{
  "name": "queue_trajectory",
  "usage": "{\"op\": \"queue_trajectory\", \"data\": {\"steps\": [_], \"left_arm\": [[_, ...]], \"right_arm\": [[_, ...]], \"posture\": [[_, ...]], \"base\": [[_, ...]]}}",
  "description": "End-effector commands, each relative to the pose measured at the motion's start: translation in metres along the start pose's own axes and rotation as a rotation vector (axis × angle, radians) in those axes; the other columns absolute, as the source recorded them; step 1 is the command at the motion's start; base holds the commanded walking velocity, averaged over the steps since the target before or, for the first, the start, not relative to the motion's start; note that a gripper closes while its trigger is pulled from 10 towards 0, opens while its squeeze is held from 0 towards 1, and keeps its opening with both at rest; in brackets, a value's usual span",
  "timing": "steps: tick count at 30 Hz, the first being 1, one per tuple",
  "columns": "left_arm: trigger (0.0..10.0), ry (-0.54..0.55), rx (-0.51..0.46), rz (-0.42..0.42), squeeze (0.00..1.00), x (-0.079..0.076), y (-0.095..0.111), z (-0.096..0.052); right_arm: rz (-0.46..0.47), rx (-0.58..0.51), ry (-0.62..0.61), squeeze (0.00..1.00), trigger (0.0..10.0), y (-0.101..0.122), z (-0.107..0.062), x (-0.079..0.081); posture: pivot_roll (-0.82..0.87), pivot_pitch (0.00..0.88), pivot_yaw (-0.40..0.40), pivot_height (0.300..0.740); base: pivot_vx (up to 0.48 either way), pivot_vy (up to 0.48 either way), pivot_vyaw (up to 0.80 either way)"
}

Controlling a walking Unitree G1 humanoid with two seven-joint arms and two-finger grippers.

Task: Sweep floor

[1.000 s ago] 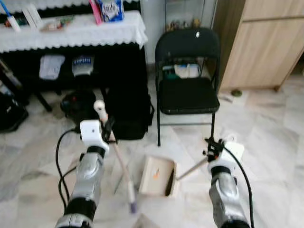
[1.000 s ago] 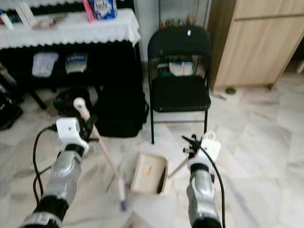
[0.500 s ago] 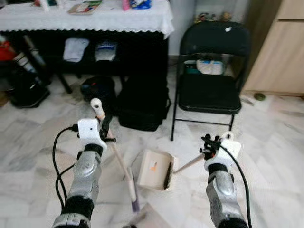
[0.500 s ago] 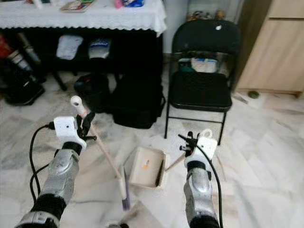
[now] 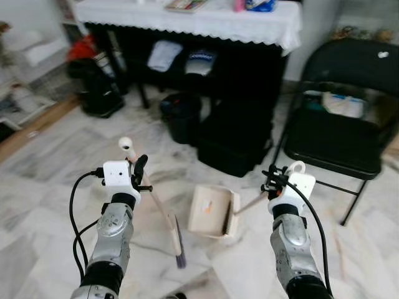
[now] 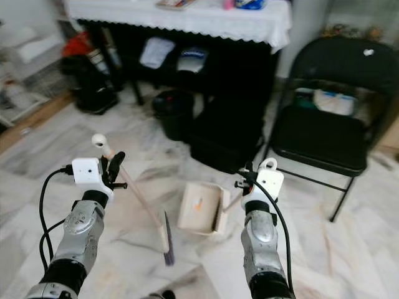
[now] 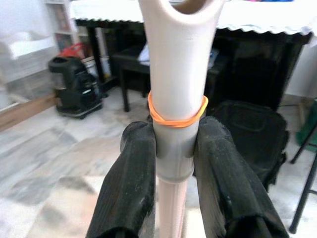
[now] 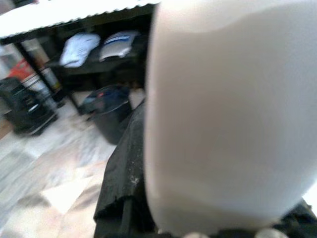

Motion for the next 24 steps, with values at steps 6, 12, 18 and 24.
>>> {"op": "queue_trajectory", "data": {"steps": [6,12,18,24], "left_arm": [[10.0,0.051,-0.031,0.006,0.00,0.015,0.006,-0.003],[10.0,0.054,-0.026,0.032,0.00,0.021,0.004,-0.012],[10.0,0.072,-0.035,0.073,0.00,0.029,0.004,-0.021],[10.0,0.092,-0.046,0.099,0.00,0.034,0.005,-0.026]], "right_arm": [[-0.022,-0.067,0.022,0.00,10.0,0.019,0.007,0.004],[-0.043,-0.090,0.031,0.00,10.0,0.025,0.010,0.002],[-0.052,-0.084,0.047,0.00,10.0,0.023,0.010,0.005],[-0.052,-0.077,0.063,0.00,10.0,0.021,0.011,0.008]], "posture": [[-0.07,0.008,0.030,0.740],[-0.06,0.000,0.018,0.740],[-0.02,0.000,-0.001,0.740],[0.01,0.000,-0.017,0.740]], "base": [[0.000,0.000,0.80],[0.000,0.000,0.80],[0.000,0.000,0.80],[0.000,0.000,0.80]]}}
Point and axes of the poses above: a point about 5 cm out from each wrist's last joint towards the gripper, its own z axis pointing out of the wrist towards the gripper, its own y axis along the axis of the wrist's last joint, x = y × z, the point moved 6 cm from there along z, pointing out of the wrist towards the gripper, and after that the axes turned 9 degrees about -z, right-handed, at the moved point
